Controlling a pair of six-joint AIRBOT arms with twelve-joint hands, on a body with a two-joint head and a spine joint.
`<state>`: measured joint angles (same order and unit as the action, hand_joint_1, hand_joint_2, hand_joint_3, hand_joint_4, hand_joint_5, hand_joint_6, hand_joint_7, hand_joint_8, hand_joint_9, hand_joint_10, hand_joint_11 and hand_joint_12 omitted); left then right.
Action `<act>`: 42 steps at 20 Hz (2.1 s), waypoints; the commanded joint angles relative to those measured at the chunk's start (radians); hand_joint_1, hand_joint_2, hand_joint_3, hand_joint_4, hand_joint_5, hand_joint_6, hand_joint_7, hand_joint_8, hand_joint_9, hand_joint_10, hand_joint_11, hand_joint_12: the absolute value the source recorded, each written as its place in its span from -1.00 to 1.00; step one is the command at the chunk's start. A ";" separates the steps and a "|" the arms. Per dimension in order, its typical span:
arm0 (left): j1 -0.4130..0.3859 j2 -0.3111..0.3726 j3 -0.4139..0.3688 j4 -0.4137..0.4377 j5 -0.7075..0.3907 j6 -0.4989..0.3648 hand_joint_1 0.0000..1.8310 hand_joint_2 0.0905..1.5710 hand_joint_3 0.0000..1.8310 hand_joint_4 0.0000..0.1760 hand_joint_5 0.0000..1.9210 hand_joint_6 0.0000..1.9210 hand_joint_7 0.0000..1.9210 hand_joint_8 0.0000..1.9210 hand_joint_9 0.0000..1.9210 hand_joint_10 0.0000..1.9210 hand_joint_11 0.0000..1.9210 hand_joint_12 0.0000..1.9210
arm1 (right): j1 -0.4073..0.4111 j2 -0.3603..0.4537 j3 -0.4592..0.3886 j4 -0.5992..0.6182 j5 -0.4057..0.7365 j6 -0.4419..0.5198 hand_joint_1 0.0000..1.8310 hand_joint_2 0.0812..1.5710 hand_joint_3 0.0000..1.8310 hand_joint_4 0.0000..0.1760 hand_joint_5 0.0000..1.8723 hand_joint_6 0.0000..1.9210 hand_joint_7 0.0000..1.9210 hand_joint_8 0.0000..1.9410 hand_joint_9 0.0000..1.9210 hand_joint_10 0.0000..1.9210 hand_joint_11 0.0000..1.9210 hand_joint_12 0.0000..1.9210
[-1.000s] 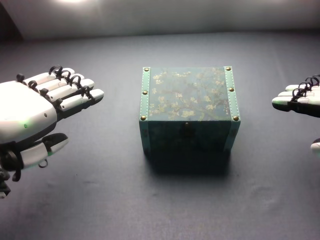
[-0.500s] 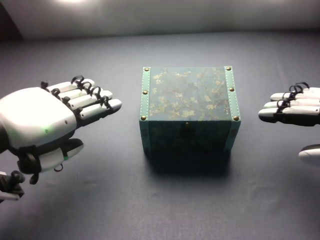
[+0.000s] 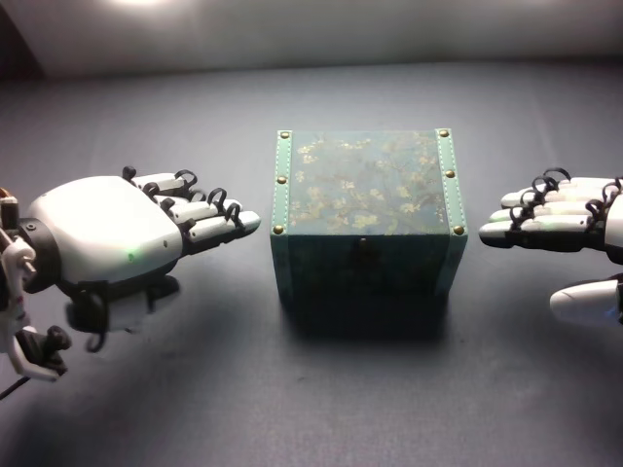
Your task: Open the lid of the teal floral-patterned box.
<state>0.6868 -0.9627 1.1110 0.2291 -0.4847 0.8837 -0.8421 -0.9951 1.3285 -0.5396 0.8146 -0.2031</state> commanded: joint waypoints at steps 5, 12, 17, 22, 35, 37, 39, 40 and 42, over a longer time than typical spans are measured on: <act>-0.033 -0.013 0.008 0.020 -0.070 -0.010 -0.74 1.00 -0.85 -1.00 -0.95 -0.99 -0.95 -1.00 -0.92 -1.00 -0.94 -0.94 | 0.042 -0.014 0.009 0.003 0.073 0.010 -1.00 0.81 -1.00 -1.00 -0.90 -1.00 -0.97 -1.00 -1.00 -1.00 -1.00 -0.99; -0.045 -0.031 0.010 0.023 -0.098 -0.020 -0.37 0.98 -0.98 -1.00 -0.93 -0.99 -0.94 -0.99 -0.86 -0.99 -0.99 -0.74 | 0.061 -0.034 0.011 -0.005 0.076 0.010 -1.00 0.74 -1.00 -1.00 -0.97 -1.00 -1.00 -1.00 -1.00 -1.00 -0.96 -0.98; -0.040 -0.030 0.010 0.036 -0.134 -0.073 -0.14 0.96 -1.00 -1.00 -0.96 -1.00 -0.92 -0.99 -0.82 -0.99 -1.00 -0.63 | 0.063 -0.038 0.010 0.013 0.094 0.015 -1.00 0.71 -1.00 -1.00 -0.98 -0.99 -1.00 -1.00 -1.00 -1.00 -0.95 -0.98; -0.042 -0.031 0.009 0.070 -0.136 -0.111 0.09 0.85 -1.00 -1.00 -0.85 -1.00 -0.89 -1.00 -0.83 -1.00 -0.96 -0.68 | 0.063 -0.038 0.010 0.019 0.101 0.019 -1.00 0.69 -1.00 -1.00 -0.98 -1.00 -1.00 -1.00 -1.00 -1.00 -0.94 -0.97; -0.013 -0.013 -0.009 -0.120 -0.366 -0.056 -0.15 0.96 -0.96 -0.62 -1.00 -1.00 -1.00 -1.00 -0.79 -0.99 -1.00 -0.18 | 0.062 -0.055 0.014 0.208 0.293 0.026 -1.00 0.70 -0.99 -1.00 -0.93 -1.00 -0.97 -1.00 -1.00 -1.00 -1.00 -1.00; -0.012 -0.012 -0.009 -0.146 -0.389 -0.046 -0.25 0.94 -0.98 0.04 -1.00 -1.00 -1.00 -1.00 -0.84 -1.00 -1.00 0.01 | 0.062 -0.062 0.023 0.241 0.307 0.024 -1.00 0.67 -1.00 -1.00 -0.92 -1.00 -0.95 -0.99 -1.00 -1.00 -1.00 -1.00; -0.011 -0.012 -0.008 -0.163 -0.403 -0.038 -0.24 0.94 -0.99 -1.00 -1.00 -1.00 -1.00 -1.00 -0.97 -0.98 -1.00 -0.59 | 0.062 -0.070 0.031 0.268 0.315 0.023 -1.00 0.69 -1.00 -1.00 -0.88 -0.99 -0.91 -0.98 -0.97 -0.99 -0.96 -0.98; -0.010 -0.012 -0.008 -0.174 -0.410 -0.033 -0.27 0.95 -0.98 -1.00 -1.00 -1.00 -1.00 -1.00 -1.00 -1.00 -1.00 -0.82 | 0.061 -0.073 0.035 0.277 0.315 0.022 -1.00 0.68 -1.00 -1.00 -0.88 -0.99 -0.91 -0.98 -0.97 -0.99 -0.96 -0.98; -0.010 -0.012 -0.004 -0.184 -0.417 -0.031 -0.37 0.98 -0.98 -1.00 -1.00 -1.00 -1.00 -1.00 -1.00 -1.00 -0.98 -0.98 | 0.055 -0.082 0.048 0.303 0.315 0.022 -1.00 0.68 -1.00 -1.00 -0.88 -0.99 -0.91 -0.99 -0.97 -0.99 -0.99 -0.99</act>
<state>0.6846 -0.9798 1.1088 0.0399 -0.7570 0.8516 -0.7956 -1.0771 1.3769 -0.2771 0.9981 -0.1871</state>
